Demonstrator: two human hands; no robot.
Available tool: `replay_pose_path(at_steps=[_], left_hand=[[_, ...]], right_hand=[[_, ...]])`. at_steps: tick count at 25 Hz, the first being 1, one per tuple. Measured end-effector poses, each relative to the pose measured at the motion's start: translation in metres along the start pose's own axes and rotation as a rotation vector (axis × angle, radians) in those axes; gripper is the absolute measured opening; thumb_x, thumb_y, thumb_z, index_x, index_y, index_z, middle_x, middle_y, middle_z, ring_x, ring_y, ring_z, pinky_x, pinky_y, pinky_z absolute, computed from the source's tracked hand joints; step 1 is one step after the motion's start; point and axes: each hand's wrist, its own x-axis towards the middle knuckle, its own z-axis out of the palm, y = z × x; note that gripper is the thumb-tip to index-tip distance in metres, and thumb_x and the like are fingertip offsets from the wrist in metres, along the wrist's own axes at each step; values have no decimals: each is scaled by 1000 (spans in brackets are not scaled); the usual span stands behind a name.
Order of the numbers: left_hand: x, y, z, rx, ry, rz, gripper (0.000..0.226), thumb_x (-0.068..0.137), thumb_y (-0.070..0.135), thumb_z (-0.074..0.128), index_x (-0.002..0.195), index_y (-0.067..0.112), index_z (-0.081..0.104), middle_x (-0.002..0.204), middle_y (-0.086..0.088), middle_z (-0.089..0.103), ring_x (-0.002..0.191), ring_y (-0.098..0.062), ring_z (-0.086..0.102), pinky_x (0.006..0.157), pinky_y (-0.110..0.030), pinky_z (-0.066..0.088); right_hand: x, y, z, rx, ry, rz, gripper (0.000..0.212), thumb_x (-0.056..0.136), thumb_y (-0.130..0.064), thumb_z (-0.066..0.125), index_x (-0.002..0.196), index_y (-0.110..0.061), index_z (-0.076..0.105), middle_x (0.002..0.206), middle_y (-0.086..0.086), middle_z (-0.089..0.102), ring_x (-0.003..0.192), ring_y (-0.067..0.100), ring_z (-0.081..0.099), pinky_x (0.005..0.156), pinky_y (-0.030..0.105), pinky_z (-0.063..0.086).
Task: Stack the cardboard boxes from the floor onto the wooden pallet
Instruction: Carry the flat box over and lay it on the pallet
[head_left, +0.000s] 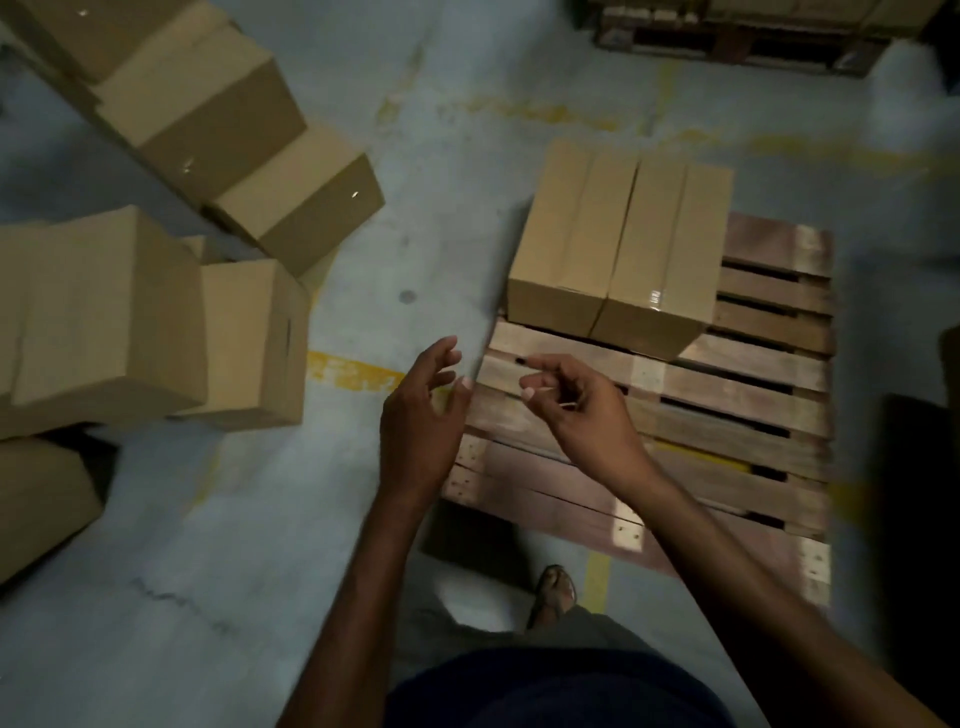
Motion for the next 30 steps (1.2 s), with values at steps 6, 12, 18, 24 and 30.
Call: replay_pose_path(at_steps=[6,12,18,24,30], left_hand=[[12,-64,-131,3,108,-5,57,97,14,68,148,30,48,138,14,61,122,2,58,95,-6,39],[47,-138,-290,-199,227,-152,50,95,14,71,137,35,54,128,15,66,111,0,65,96,-26,51],[97,-199,-399,-261,363,-281,44,95,14,70,136,26,59,124,13,68,107,2,65,86,-14,51],[190,-266,-467,-298,397,-414,43,93,20,74,134,27,61,122,10,69,103,5,66,90,-19,53],[263,-334,-540,-462,473,-666,37,94,27,74,130,24,65,121,3,72,112,-14,68,82,-26,51]], right_hand=[[5,-51,149,81,-34,-54,30,95,-7,70,121,-21,69,91,-7,76,86,15,72,83,35,60],[43,-125,327,282,-138,84,29,96,-9,69,124,-15,67,93,3,79,83,11,73,73,26,55],[91,-173,432,247,-201,141,26,98,-15,67,123,-23,67,96,1,79,93,18,74,83,37,56],[191,-200,530,315,-321,297,29,99,-30,66,126,-20,65,106,2,78,95,19,70,87,38,54],[272,-216,642,421,-502,594,33,101,-40,58,127,-21,64,112,2,75,96,17,68,84,33,52]])
